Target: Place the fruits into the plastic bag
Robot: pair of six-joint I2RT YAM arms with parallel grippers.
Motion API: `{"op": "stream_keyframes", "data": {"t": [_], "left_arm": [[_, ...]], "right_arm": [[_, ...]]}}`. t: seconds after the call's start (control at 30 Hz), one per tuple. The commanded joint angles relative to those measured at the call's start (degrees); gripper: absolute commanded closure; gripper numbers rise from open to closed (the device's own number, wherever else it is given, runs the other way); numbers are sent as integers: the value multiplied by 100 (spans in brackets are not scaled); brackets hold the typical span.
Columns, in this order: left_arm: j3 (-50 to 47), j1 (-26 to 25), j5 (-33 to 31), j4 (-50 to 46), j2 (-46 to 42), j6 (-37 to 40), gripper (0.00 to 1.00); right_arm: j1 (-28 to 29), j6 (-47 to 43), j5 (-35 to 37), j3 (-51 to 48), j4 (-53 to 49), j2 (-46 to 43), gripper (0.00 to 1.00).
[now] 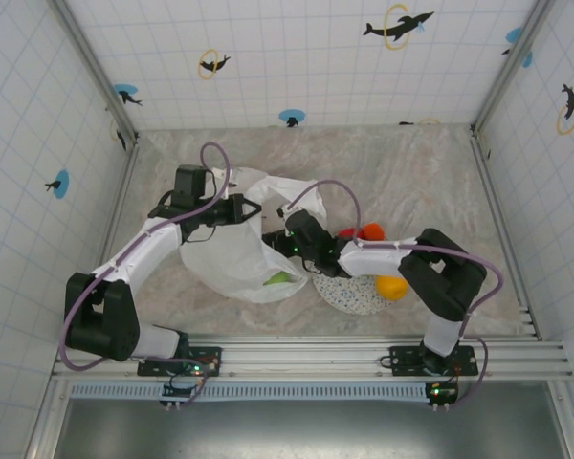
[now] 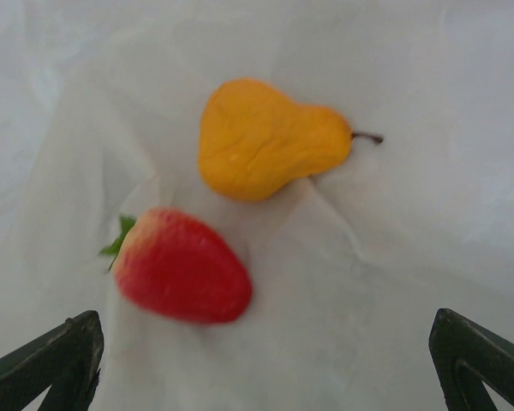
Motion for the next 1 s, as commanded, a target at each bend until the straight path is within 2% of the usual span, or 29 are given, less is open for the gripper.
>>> {"op": "stream_keyframes", "data": {"t": [0.0,0.2,0.33,0.47,0.67,0.97], "left_arm": [[104,29,-36,-96,-104,-7,100],[124,28,-49,-132,-100,-5,100],[128,28,-53,-132,-97,-6,100],[128,28,-52,-131,-100,-7,100],[128,28,-40,-137,-100,-16,100],[128,28,21,-117,-108,-51,100]], "right_arm": [[63,-190,-809,-320,-421,-339,0],[230,-273,-1469,-502,-774,-504,0],[337,-280,-1538,-448,-828,-356,0],[340,-294,-1494,-243,-858,-73,9],[284,-418,-1302,180,-1022,295,30],[20,-18,-770,498,-213,625,37]]}}
